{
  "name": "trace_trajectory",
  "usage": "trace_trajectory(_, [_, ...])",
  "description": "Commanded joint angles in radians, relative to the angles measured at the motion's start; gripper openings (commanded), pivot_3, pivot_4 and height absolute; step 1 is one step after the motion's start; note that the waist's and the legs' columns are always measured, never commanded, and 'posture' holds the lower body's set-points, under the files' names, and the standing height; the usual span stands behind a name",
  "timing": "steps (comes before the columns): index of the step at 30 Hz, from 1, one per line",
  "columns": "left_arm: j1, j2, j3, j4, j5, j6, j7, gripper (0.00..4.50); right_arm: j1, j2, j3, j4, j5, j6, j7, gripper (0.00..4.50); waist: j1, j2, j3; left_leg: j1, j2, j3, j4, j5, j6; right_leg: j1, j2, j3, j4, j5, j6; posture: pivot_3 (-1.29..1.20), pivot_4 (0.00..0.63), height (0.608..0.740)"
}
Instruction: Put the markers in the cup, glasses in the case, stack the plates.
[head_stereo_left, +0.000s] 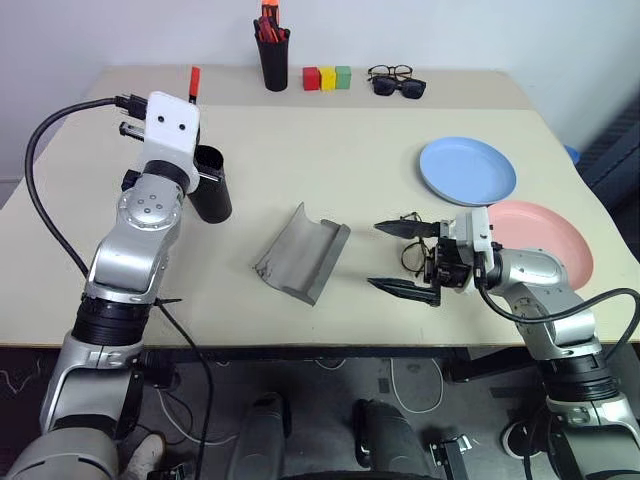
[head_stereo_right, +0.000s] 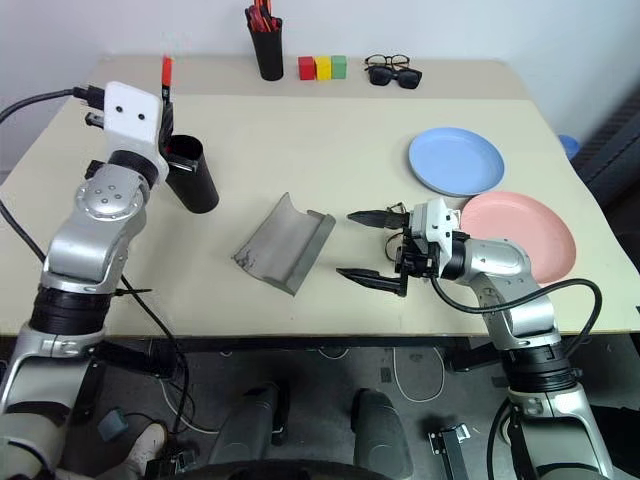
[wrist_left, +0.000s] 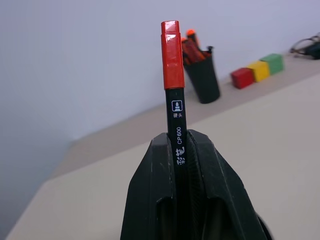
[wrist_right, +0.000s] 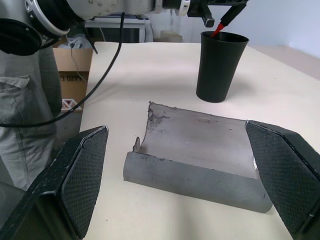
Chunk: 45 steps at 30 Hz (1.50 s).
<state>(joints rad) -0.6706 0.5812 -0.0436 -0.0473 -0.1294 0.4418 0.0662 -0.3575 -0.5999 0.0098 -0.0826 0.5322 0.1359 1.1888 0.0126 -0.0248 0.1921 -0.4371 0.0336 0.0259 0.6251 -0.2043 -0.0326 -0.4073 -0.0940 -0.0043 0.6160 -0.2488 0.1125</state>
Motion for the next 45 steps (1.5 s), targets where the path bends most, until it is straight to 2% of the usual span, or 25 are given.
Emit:
trace_trajectory(1, [-0.021, -0.022, 0.046, 0.01, 0.06, -0.056, 0.007, 0.01, -0.015, -0.008, -0.033, -0.045, 0.015, 0.005, -0.011, 4.5, 0.0, 0.0, 0.0, 0.0, 0.0, 0.0, 0.001, 0.0, 0.0, 0.0, 0.0, 0.0, 0.001, 0.0, 0.0, 0.0, 0.15, 0.74])
trace_trajectory(5, [-0.005, -0.05, 0.061, 0.006, 0.082, -0.058, -0.023, 0.01, -0.016, -0.011, -0.037, -0.043, 0.017, 0.005, -0.012, 4.5, 0.0, 0.0, 0.0, 0.0, 0.0, 0.0, 0.004, 0.0, 0.0, 0.001, 0.0, 0.0, 0.003, 0.0, 0.0, 0.0, 0.15, 0.74])
trace_trajectory(7, [0.005, -0.059, 0.067, -0.006, 0.081, -0.044, -0.042, 0.86, -0.015, -0.011, -0.039, -0.04, 0.016, 0.002, -0.011, 4.5, 0.0, 0.0, 0.0, 0.0, 0.0, -0.001, 0.005, 0.0, 0.0, 0.001, 0.0, 0.0, 0.004, 0.0, 0.0, 0.0, 0.15, 0.74])
trace_trajectory(8, [0.012, -0.064, 0.069, -0.016, 0.079, -0.042, -0.052, 1.12, -0.013, -0.012, -0.04, -0.039, 0.017, 0.0, -0.01, 4.5, -0.001, 0.0, 0.0, 0.0, 0.0, -0.001, 0.006, 0.0, 0.0, 0.001, 0.0, 0.0, 0.004, 0.0, 0.0, 0.0, 0.15, 0.74])
trace_trajectory(10, [0.03, -0.072, 0.071, -0.035, 0.079, -0.048, -0.077, 2.08, -0.009, -0.013, -0.043, -0.035, 0.015, -0.005, -0.008, 4.5, -0.001, 0.0, 0.0, 0.0, 0.0, -0.001, 0.006, 0.0, 0.0, 0.001, 0.0, 0.0, 0.005, 0.0, 0.0, 0.0, 0.15, 0.74])
trace_trajectory(23, [0.011, -0.149, 0.127, -0.106, 0.033, -0.012, -0.167, 2.08, 0.001, -0.012, -0.05, -0.052, 0.012, 0.006, -0.026, 4.5, -0.001, 0.0, 0.0, 0.0, 0.0, -0.001, 0.007, 0.0, 0.001, 0.001, 0.001, 0.0, 0.006, 0.001, 0.001, 0.0, 0.15, 0.74])
trace_trajectory(27, [-0.046, -0.181, 0.192, -0.099, -0.016, 0.21, -0.127, 2.08, 0.006, -0.015, -0.052, -0.062, 0.014, 0.011, -0.034, 4.5, -0.001, 0.0, 0.0, 0.0, 0.0, -0.002, 0.007, 0.0, 0.001, 0.001, 0.001, 0.0, 0.007, 0.001, 0.001, 0.0, 0.15, 0.74])
trace_trajectory(31, [-0.137, -0.105, 0.196, -0.067, -0.037, 0.475, -0.184, 2.08, 0.009, -0.015, -0.053, -0.062, 0.012, 0.013, -0.037, 4.5, -0.003, 0.0, 0.0, 0.0, 0.0, -0.003, 0.008, 0.0, 0.001, 0.0, 0.001, 0.0, 0.011, 0.0, 0.002, 0.0, 0.15, 0.74])
trace_trajectory(33, [-0.19, 0.002, 0.13, -0.007, -0.05, 0.521, -0.327, 2.08, 0.008, -0.013, -0.05, -0.058, 0.01, 0.013, -0.038, 4.5, -0.005, -0.001, 0.0, 0.001, 0.0, -0.003, 0.008, 0.001, 0.0, 0.0, 0.002, 0.0, 0.013, 0.0, 0.002, 0.0, 0.15, 0.74])
trace_trajectory(35, [-0.234, 0.061, 0.104, 0.039, -0.058, 0.547, -0.393, 2.08, 0.005, -0.009, -0.047, -0.053, 0.007, 0.011, -0.038, 4.5, -0.009, 0.0, 0.0, 0.001, 0.001, -0.004, 0.008, 0.001, 0.0, 0.0, 0.003, 0.0, 0.013, 0.0, 0.002, 0.0, 0.15, 0.74])
trace_trajectory(40, [-0.343, 0.143, 0.058, 0.099, -0.08, 0.619, -0.521, 2.08, -0.004, 0.002, -0.04, -0.04, 0.003, 0.003, -0.036, 4.5, -0.007, 0.0, 0.0, 0.001, 0.001, -0.004, 0.007, 0.001, 0.0, 0.0, 0.003, 0.0, 0.012, 0.0, 0.002, 0.0, 0.15, 0.74])
trace_trajectory(45, [-0.424, 0.223, -0.043, 0.147, -0.074, 0.698, -0.641, 2.08, 0.005, 0.011, -0.038, -0.041, -0.002, -0.007, -0.037, 4.5, -0.009, 0.0, 0.0, 0.001, 0.001, -0.004, 0.007, 0.001, 0.0, 0.0, 0.003, 0.0, 0.013, 0.0, 0.002, 0.0, 0.15, 0.74])
